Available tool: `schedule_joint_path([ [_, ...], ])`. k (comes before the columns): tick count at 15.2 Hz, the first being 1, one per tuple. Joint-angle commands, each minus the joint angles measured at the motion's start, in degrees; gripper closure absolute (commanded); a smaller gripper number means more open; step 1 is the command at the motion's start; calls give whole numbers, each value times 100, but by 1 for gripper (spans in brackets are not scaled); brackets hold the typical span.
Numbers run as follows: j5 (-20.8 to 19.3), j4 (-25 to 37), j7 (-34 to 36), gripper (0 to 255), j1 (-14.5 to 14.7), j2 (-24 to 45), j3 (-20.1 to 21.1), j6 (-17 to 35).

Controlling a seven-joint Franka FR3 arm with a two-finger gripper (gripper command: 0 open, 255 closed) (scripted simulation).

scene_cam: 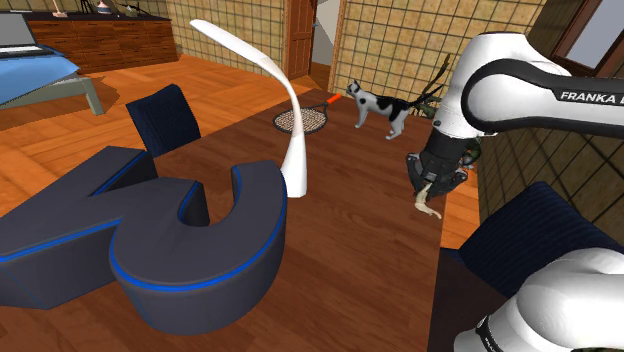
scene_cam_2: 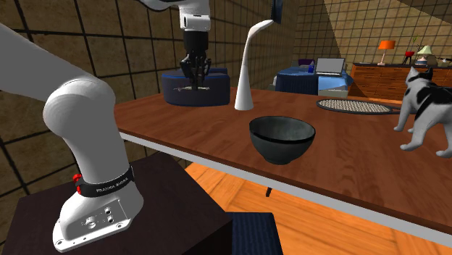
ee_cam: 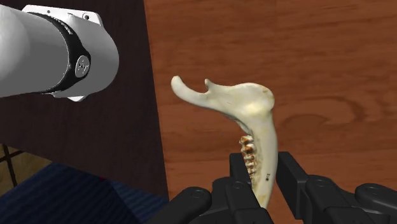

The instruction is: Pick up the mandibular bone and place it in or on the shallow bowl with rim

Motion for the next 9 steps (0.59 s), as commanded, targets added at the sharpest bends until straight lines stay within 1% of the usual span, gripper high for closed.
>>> schedule_joint_path([
  [1, -179, 124, -243, 255, -154, 278, -191, 135],
  [9, -757, 844, -1171, 255, -668, 1395, -954, 484],
])
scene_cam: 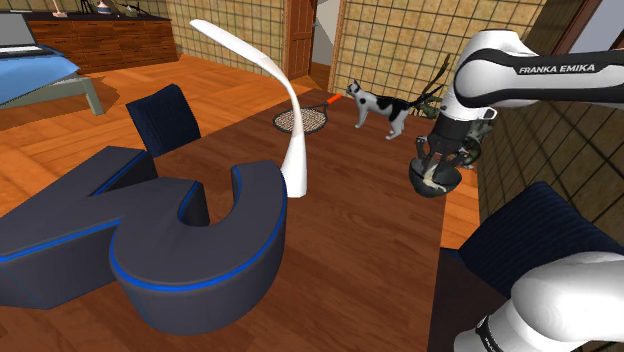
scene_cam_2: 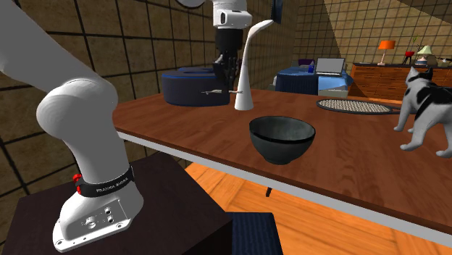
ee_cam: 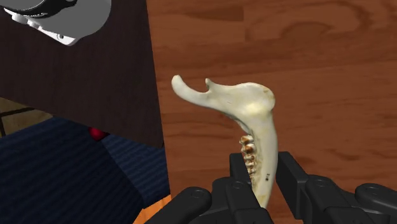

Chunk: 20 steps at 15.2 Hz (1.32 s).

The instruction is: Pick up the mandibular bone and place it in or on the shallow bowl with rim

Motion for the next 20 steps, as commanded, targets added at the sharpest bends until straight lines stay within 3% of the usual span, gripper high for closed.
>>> schedule_joint_path([
  [1, -132, 208, -258, 255, -123, 299, -204, 82],
  [13, -349, 2116, -1507, 255, -572, 2352, -1092, 214],
  [20, -336, 1689, -1526, 255, -576, 2465, -1103, 753],
])
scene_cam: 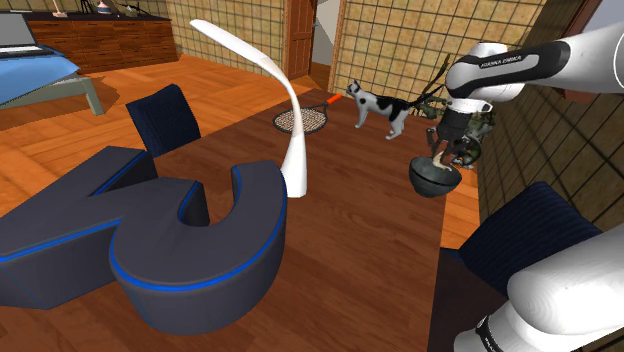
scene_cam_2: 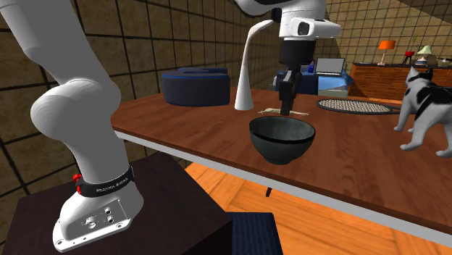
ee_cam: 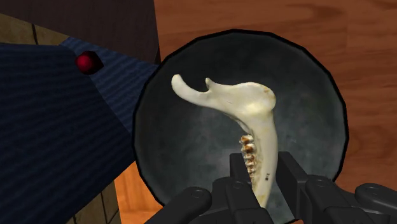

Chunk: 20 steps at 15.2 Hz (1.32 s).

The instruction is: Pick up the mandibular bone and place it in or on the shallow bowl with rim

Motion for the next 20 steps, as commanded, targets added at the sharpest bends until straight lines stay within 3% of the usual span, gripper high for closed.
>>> schedule_joint_path([
  [1, 6, -105, -7, 255, 0, 50, -4, 157],
  [7, 28, -411, -30, 255, -1, 200, -15, 612],
  [15, 28, -411, -30, 255, -1, 200, -15, 612],
  [16, 28, -411, -30, 0, -1, 200, -15, 612],
  [20, 28, -411, -30, 0, -1, 200, -15, 612],
])
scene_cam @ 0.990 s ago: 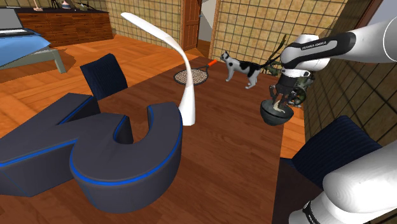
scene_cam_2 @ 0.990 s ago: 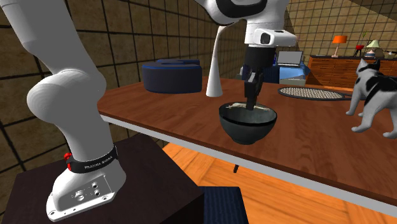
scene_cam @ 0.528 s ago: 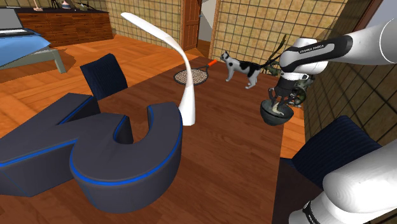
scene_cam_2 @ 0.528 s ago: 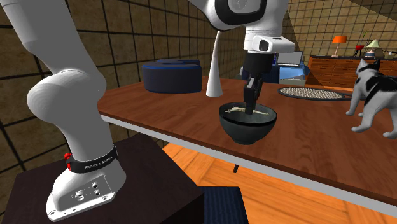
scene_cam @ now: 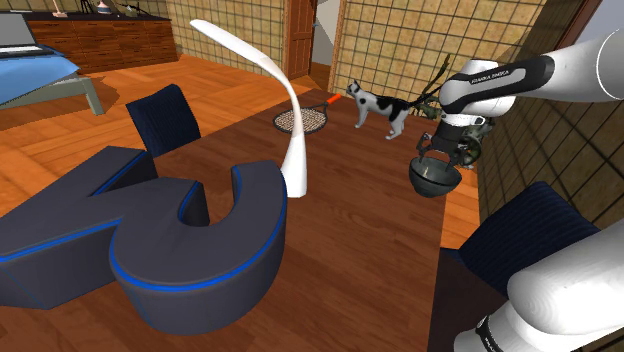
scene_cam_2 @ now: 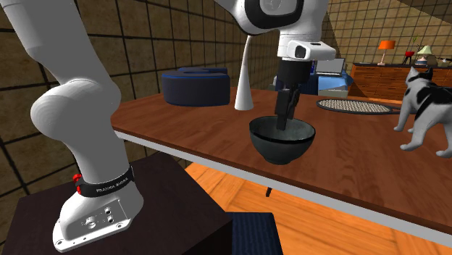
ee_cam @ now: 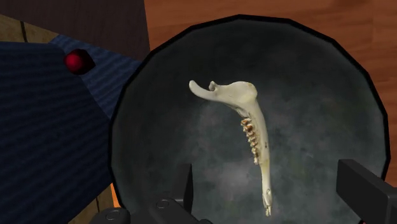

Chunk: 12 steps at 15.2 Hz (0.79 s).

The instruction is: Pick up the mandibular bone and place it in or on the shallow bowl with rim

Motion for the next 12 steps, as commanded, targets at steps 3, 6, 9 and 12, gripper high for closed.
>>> schedule_joint_path([
  [3, -17, 272, 14, 0, -1, -118, 6, -389],
  [6, -28, 539, 23, 0, -1, -198, 11, -735],
  [9, -28, 541, 23, 0, -1, -196, 12, -735],
  [12, -28, 541, 23, 0, -1, -196, 12, -735],
])
